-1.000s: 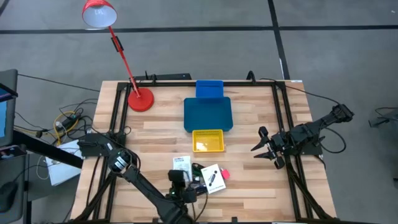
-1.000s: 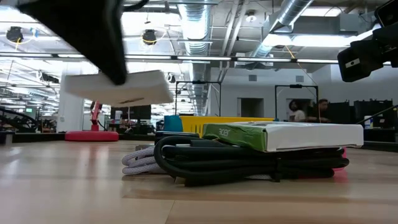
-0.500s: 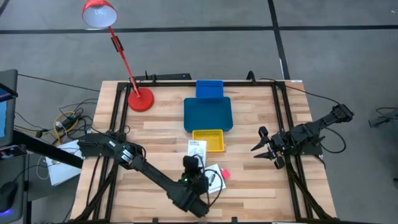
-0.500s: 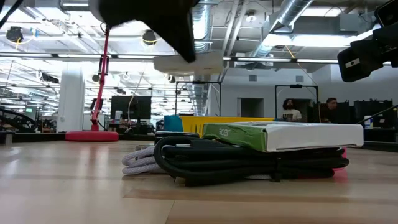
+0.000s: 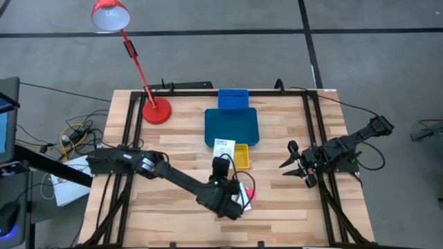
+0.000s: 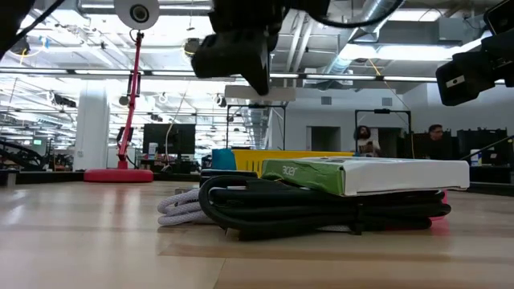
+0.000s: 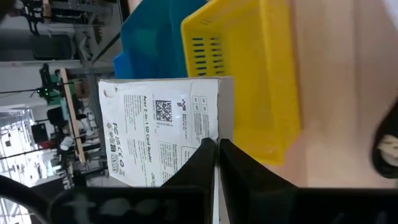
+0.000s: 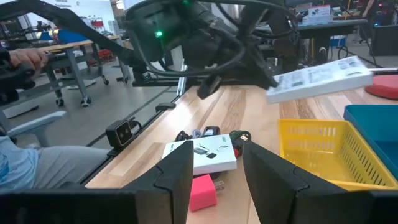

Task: Pick and place items into bin
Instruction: Put the right white card reader box into the yellow basket

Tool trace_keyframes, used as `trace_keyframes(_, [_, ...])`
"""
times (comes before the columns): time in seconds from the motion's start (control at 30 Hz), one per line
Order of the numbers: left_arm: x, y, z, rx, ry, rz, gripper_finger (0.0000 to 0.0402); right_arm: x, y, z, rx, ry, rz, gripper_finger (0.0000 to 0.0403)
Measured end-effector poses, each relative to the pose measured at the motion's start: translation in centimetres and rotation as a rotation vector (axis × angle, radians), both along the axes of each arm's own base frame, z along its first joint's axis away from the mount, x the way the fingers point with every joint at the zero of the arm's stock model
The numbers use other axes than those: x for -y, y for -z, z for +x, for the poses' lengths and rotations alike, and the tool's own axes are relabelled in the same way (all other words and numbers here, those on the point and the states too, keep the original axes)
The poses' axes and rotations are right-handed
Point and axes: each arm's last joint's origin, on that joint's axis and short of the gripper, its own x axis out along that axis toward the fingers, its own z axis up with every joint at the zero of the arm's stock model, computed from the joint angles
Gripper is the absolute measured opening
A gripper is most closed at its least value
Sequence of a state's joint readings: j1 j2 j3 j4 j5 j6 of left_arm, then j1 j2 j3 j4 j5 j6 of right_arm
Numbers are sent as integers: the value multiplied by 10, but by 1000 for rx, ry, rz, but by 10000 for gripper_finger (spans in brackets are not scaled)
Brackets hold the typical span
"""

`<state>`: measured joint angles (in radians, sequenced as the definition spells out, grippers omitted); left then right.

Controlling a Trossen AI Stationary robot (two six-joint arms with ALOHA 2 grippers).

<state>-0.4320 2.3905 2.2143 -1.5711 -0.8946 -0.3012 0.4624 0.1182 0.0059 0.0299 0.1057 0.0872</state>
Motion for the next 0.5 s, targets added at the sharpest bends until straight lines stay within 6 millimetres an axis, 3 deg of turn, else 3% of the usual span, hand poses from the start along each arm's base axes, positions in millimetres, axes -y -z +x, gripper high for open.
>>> trace_keyframes(0.23, [-18, 1, 10, -47, 22, 9, 0, 0, 0, 0, 0, 0, 0, 133])
trace_keyframes(0.5, [-20, 1, 14, -181, 152, 42, 0, 0, 0, 0, 0, 0, 0, 134])
